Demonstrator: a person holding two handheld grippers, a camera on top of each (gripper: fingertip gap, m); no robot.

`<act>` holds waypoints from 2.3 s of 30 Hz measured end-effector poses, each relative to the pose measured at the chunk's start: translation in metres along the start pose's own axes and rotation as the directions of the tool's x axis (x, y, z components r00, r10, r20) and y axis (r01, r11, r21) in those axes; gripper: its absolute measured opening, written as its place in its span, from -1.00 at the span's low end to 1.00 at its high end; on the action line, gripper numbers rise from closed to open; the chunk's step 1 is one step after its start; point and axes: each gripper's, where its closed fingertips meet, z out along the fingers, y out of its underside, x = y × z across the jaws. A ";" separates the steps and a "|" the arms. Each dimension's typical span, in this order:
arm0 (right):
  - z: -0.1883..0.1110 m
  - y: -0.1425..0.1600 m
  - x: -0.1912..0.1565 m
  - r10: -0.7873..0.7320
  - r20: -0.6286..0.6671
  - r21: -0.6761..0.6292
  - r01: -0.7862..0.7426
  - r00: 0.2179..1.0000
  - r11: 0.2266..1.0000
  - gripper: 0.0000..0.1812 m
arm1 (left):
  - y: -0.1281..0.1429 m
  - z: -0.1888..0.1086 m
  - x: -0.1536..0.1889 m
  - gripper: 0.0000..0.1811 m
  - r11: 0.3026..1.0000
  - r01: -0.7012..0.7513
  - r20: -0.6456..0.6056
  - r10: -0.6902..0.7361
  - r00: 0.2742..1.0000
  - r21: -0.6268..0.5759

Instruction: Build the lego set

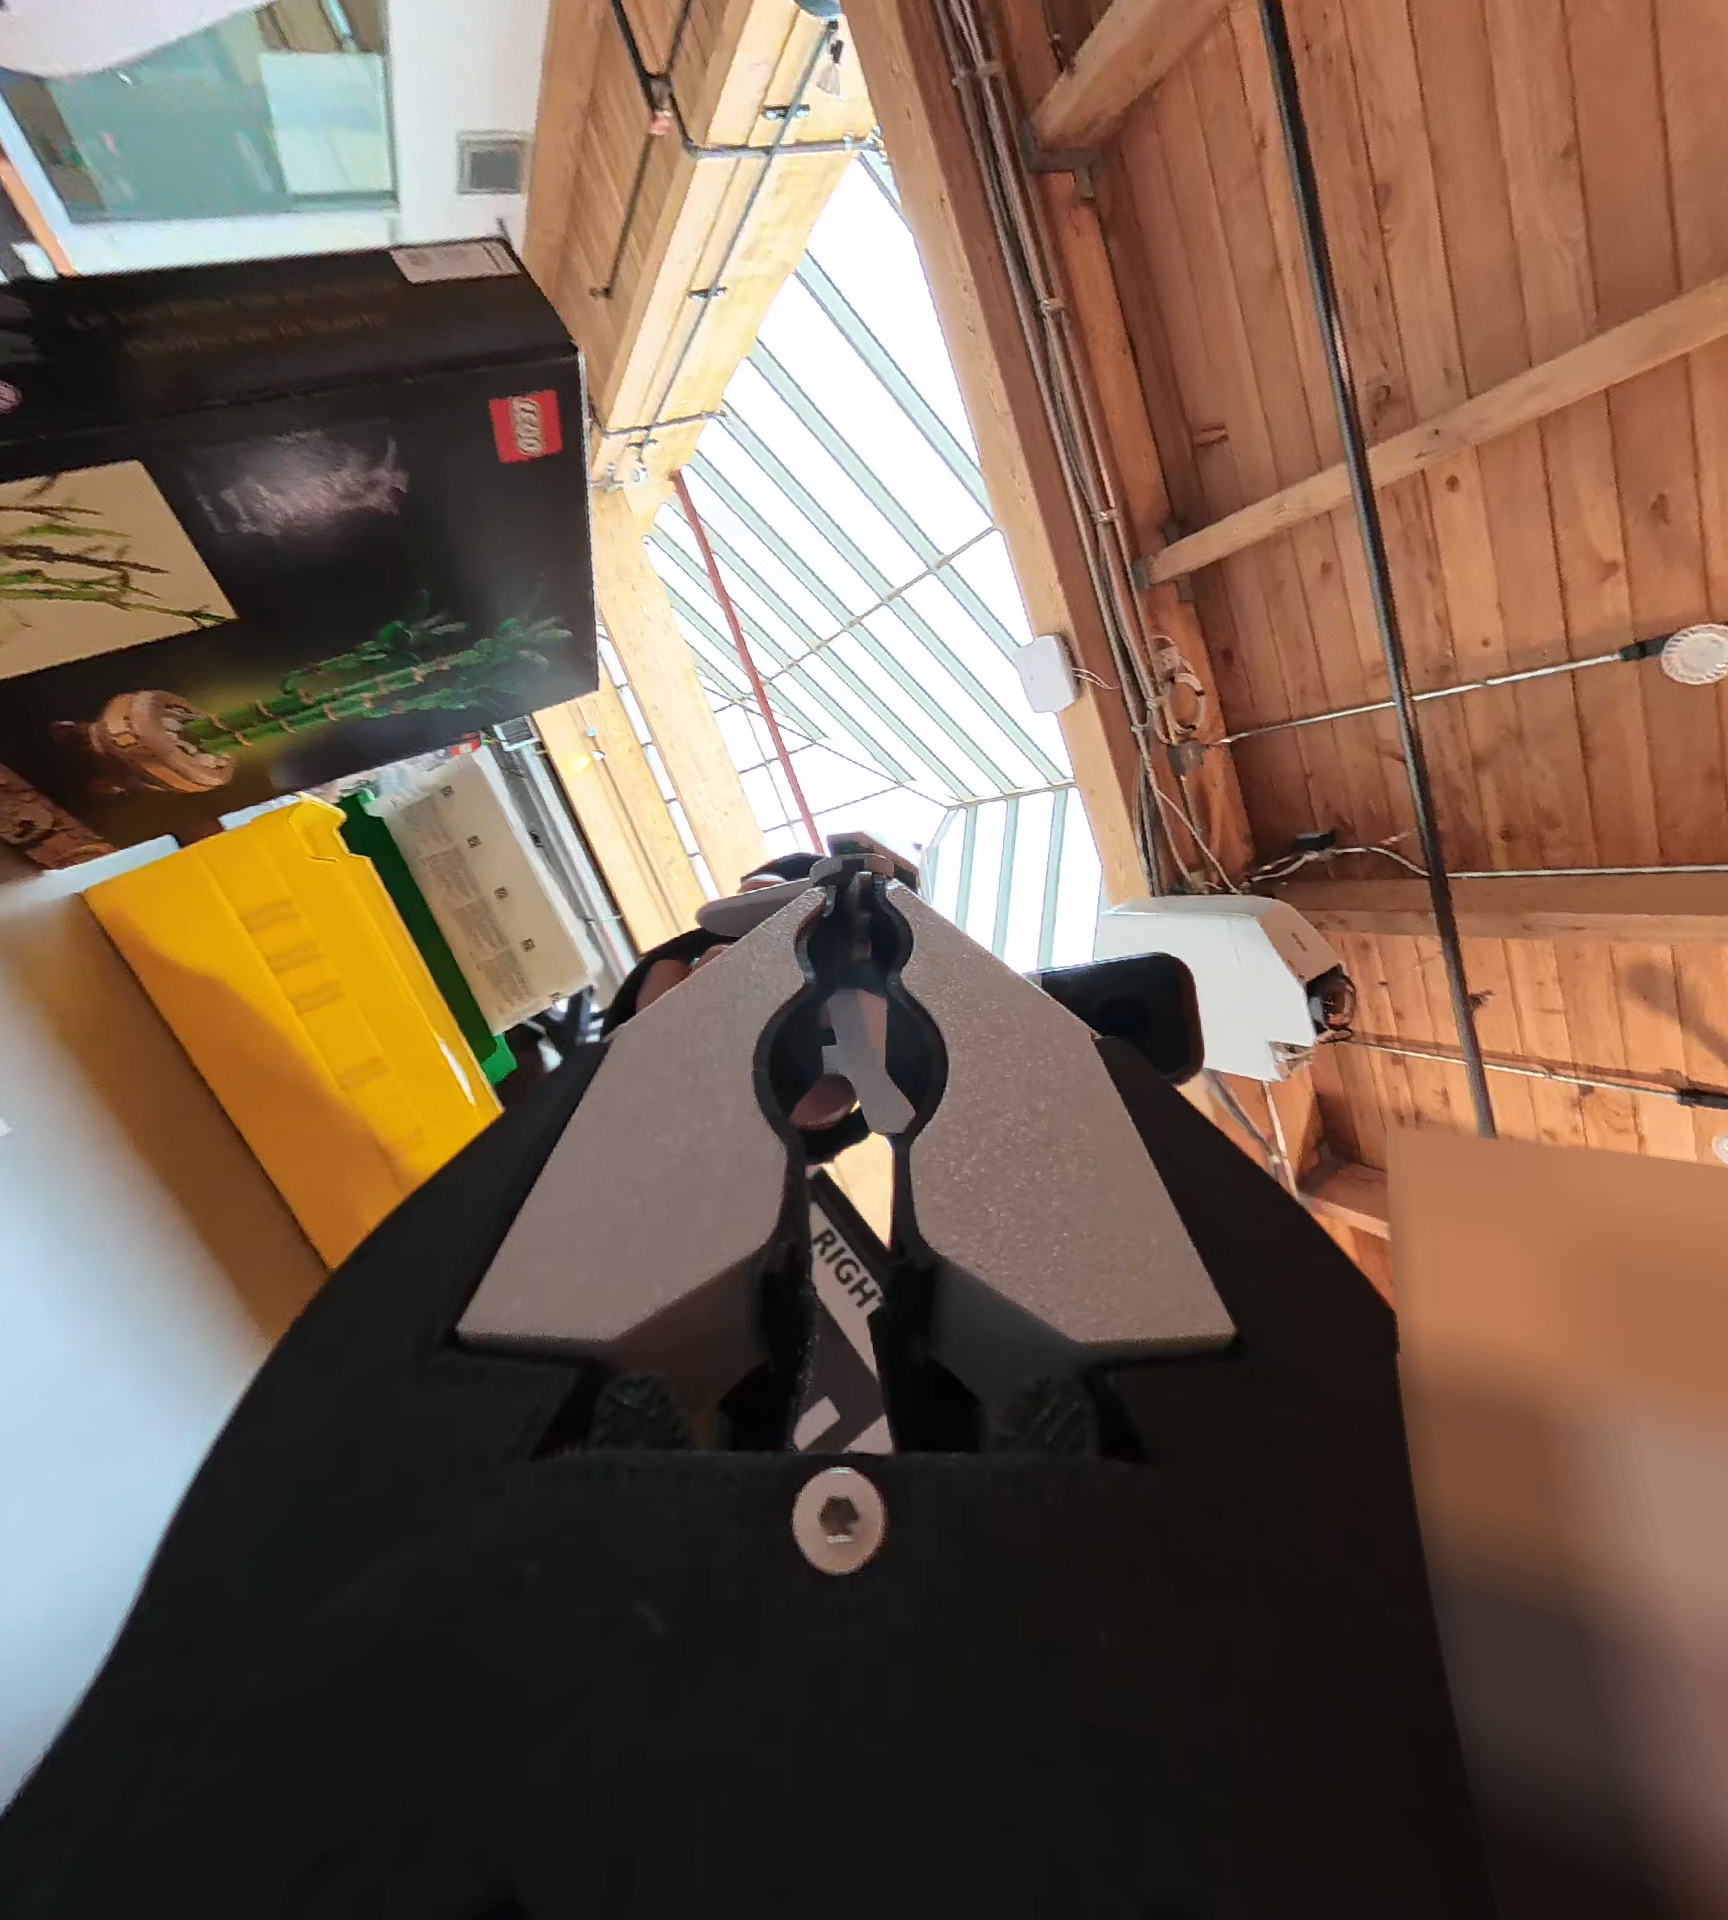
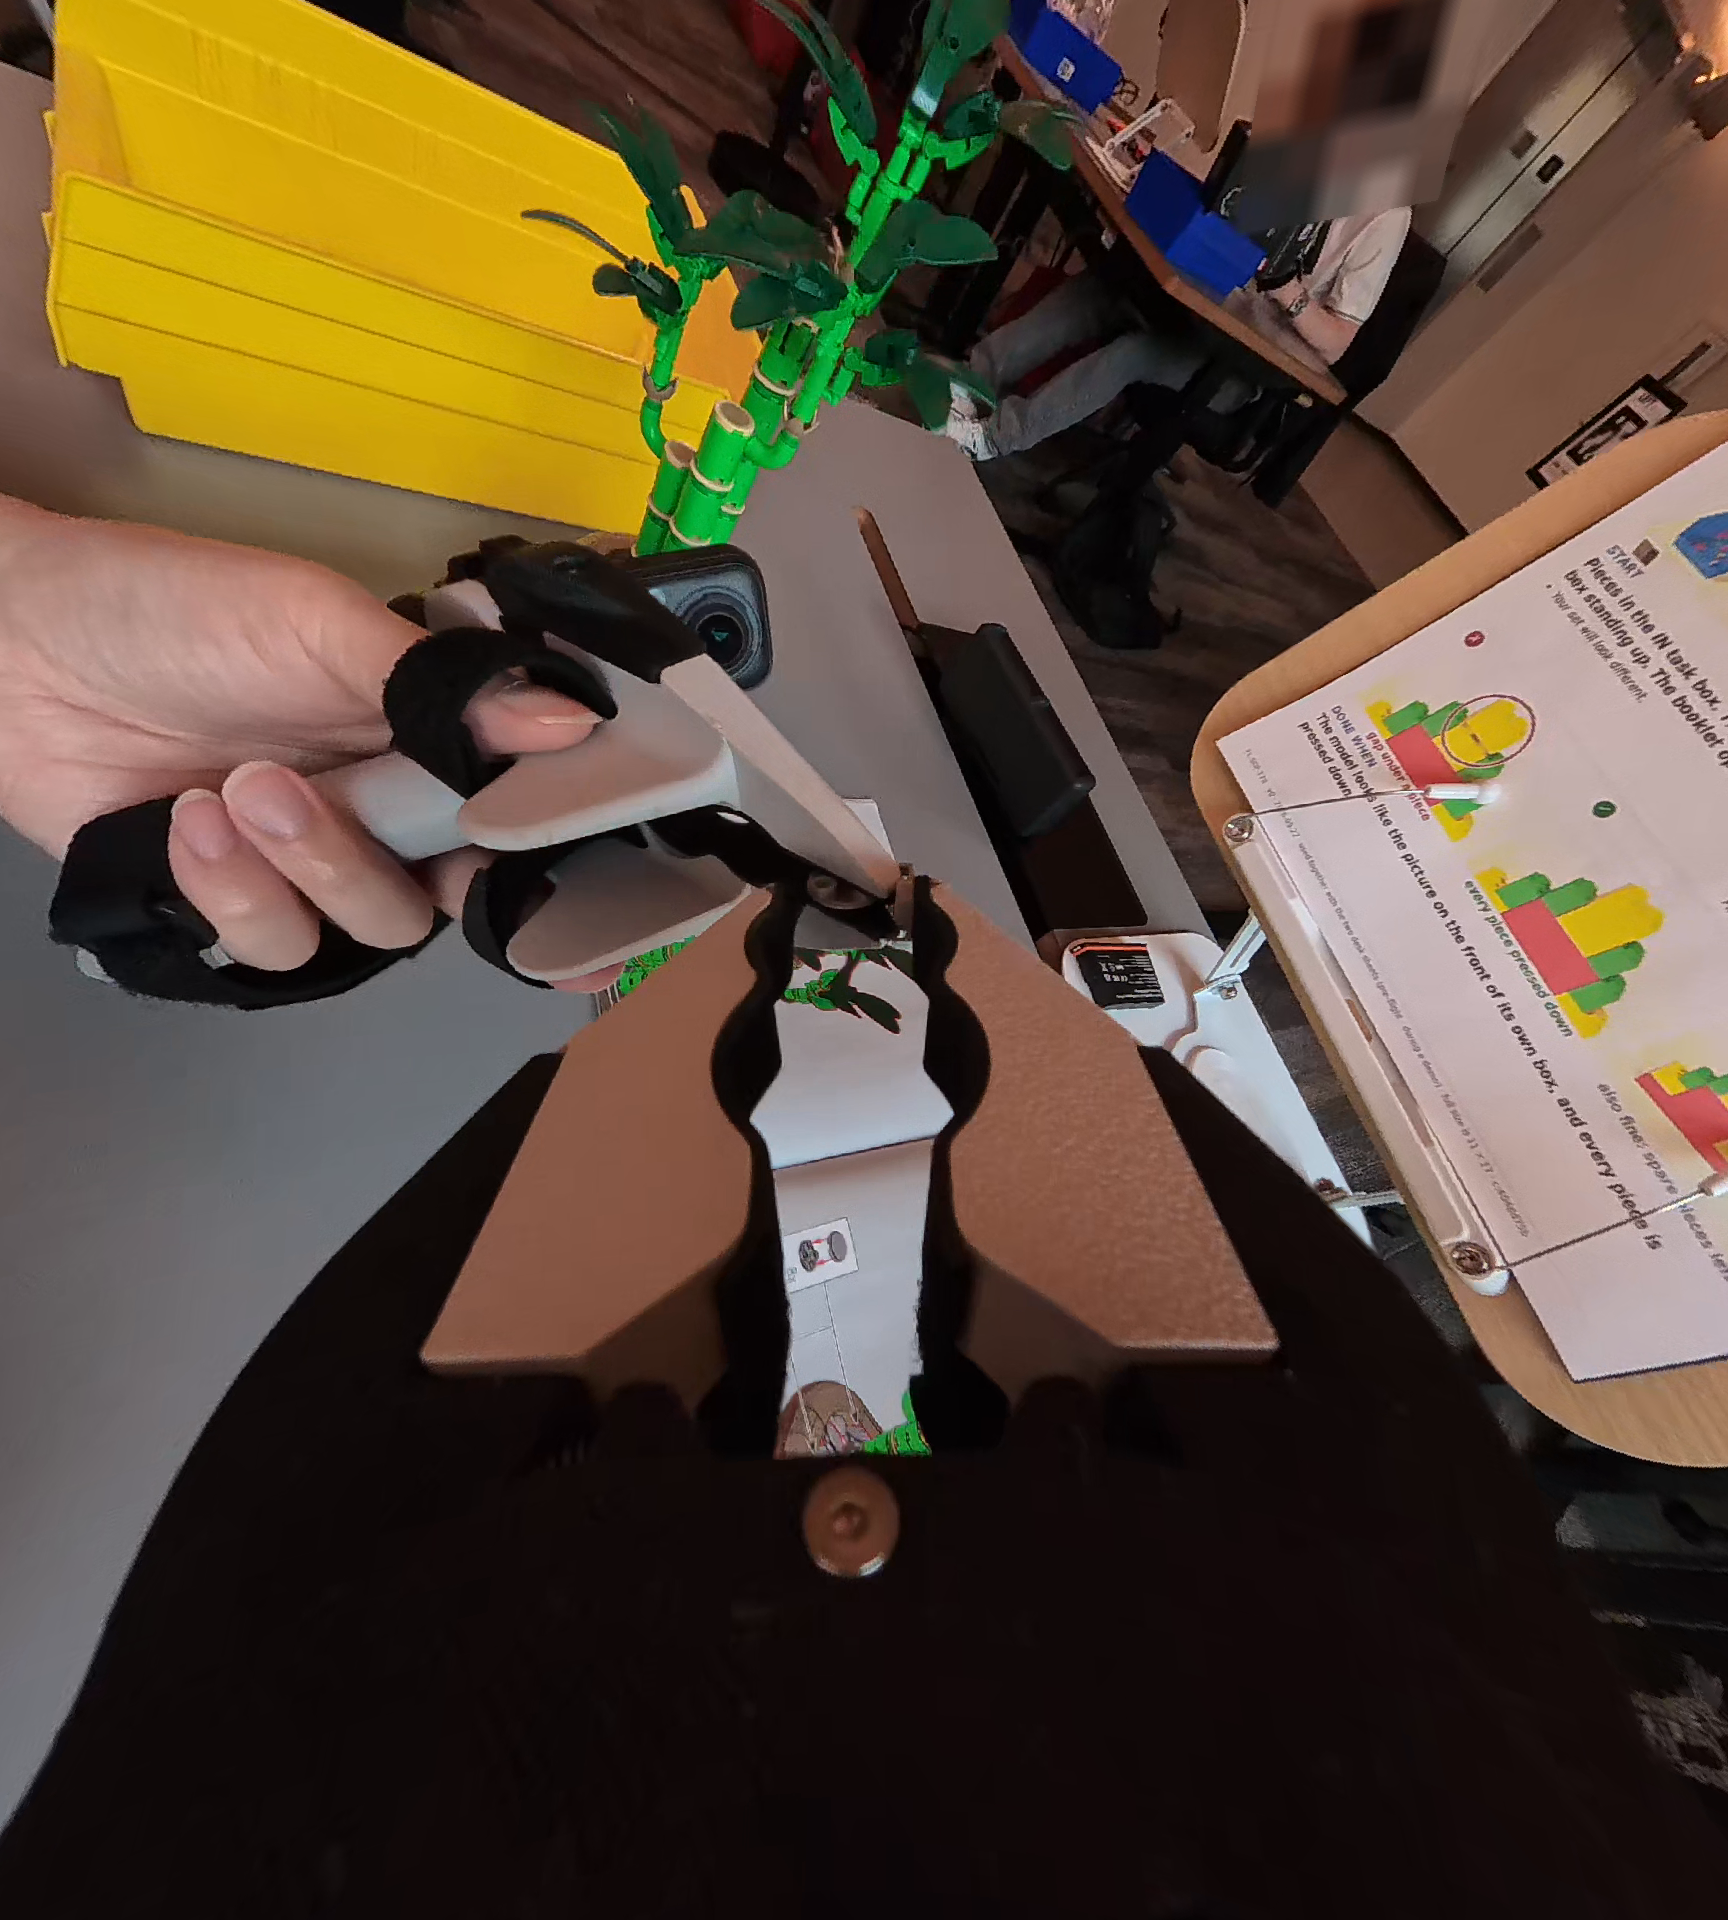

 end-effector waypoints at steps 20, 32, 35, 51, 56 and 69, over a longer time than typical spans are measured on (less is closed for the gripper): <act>0.023 0.038 -0.006 0.241 0.200 0.146 -0.272 0.950 0.951 -0.75 | -0.012 -0.019 -0.045 -0.99 1.000 -0.006 0.224 0.009 0.975 -0.014; 0.014 0.040 -0.006 0.438 0.405 0.165 -0.535 0.803 0.829 -0.83 | -0.004 -0.017 -0.048 -0.99 0.999 0.027 0.221 -0.016 0.975 -0.047; 0.011 0.039 -0.005 0.470 0.450 0.167 -0.589 0.759 0.791 -0.86 | -0.003 -0.016 -0.046 -0.99 0.998 0.028 0.212 -0.014 0.977 -0.061; 0.003 0.041 -0.002 0.493 0.541 0.185 -0.669 0.681 0.720 -0.90 | 0.004 -0.012 -0.045 -0.96 0.995 0.005 0.213 0.016 0.977 -0.098; -0.001 0.044 0.008 0.523 0.537 0.205 -0.704 0.662 0.680 -0.98 | 0.007 -0.011 -0.044 -0.97 0.992 -0.016 0.219 0.043 0.975 -0.123; 0.004 0.051 0.013 0.187 0.131 0.153 -0.206 0.974 0.966 -0.98 | -0.010 -0.018 -0.047 -0.52 0.997 -0.021 0.271 0.041 0.962 -0.076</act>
